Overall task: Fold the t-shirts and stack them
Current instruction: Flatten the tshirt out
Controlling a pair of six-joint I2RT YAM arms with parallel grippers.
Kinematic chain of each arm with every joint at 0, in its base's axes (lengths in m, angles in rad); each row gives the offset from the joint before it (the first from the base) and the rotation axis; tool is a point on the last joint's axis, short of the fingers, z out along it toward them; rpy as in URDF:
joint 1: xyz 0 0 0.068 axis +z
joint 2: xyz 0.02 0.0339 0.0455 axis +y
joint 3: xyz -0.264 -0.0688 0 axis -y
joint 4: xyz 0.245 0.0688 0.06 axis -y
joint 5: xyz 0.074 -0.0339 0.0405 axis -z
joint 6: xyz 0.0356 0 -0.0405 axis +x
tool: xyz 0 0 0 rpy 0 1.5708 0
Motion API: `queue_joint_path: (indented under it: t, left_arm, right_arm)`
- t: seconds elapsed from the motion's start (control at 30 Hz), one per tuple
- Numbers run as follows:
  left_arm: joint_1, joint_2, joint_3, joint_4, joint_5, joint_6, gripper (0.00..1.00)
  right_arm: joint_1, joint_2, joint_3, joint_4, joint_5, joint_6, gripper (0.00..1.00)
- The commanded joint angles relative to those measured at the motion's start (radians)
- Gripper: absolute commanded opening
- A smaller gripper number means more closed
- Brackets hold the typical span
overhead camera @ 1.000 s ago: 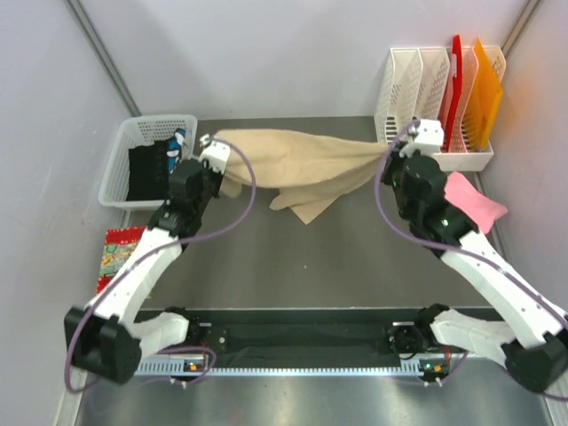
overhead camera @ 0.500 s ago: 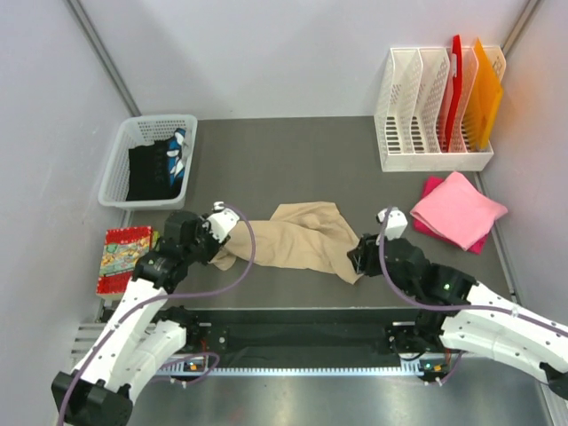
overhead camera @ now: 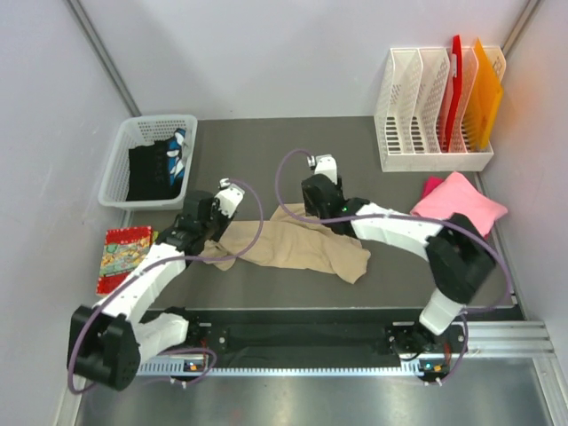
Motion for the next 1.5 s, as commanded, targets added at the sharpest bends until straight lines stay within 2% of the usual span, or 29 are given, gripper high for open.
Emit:
queue_joint_path:
  t: [0.0, 0.17, 0.33, 0.5, 0.6, 0.9, 1.0, 1.1, 1.2, 1.23, 1.3, 1.47]
  left_arm:
    - [0.031, 0.113, -0.020, 0.220, -0.150, -0.041, 0.40]
    - [0.071, 0.239, 0.027, 0.262, -0.160, -0.058, 0.41]
    - [0.131, 0.265, 0.051, 0.268, -0.123, -0.063, 0.41]
    - [0.168, 0.242, 0.054, 0.256, -0.118, -0.052, 0.41]
    - [0.191, 0.209, 0.049, 0.242, -0.103, -0.043, 0.41]
    - [0.218, 0.138, 0.018, 0.219, -0.063, -0.032, 0.42]
    - [0.218, 0.137, 0.012, 0.219, -0.060, -0.035, 0.41]
    - [0.221, 0.133, 0.005, 0.219, -0.064, -0.037, 0.41]
    - [0.223, 0.126, -0.006, 0.225, -0.074, -0.028, 0.42]
    - [0.223, 0.121, -0.009, 0.228, -0.078, -0.026, 0.42]
    - [0.228, 0.121, -0.012, 0.236, -0.083, -0.018, 0.42]
    - [0.234, 0.120, -0.017, 0.244, -0.083, -0.014, 0.42]
  right_arm:
    - [-0.125, 0.080, 0.071, 0.078, -0.146, -0.036, 0.57]
    - [-0.239, 0.134, 0.075, 0.092, -0.246, -0.024, 0.56]
    - [-0.319, 0.159, 0.063, 0.118, -0.335, -0.028, 0.56]
    - [-0.360, 0.209, 0.069, 0.164, -0.536, 0.015, 0.55]
    - [-0.369, 0.238, 0.071, 0.176, -0.605, 0.039, 0.54]
    - [-0.386, 0.251, 0.034, 0.176, -0.638, 0.068, 0.50]
    - [-0.388, 0.263, 0.037, 0.179, -0.647, 0.072, 0.45]
    - [-0.389, 0.281, 0.046, 0.179, -0.664, 0.078, 0.36]
    - [-0.388, 0.286, 0.049, 0.179, -0.671, 0.087, 0.21]
    - [-0.386, 0.283, 0.049, 0.178, -0.668, 0.088, 0.10]
    - [-0.392, 0.263, 0.045, 0.173, -0.670, 0.088, 0.00]
    - [-0.395, 0.190, 0.011, 0.143, -0.613, 0.070, 0.00]
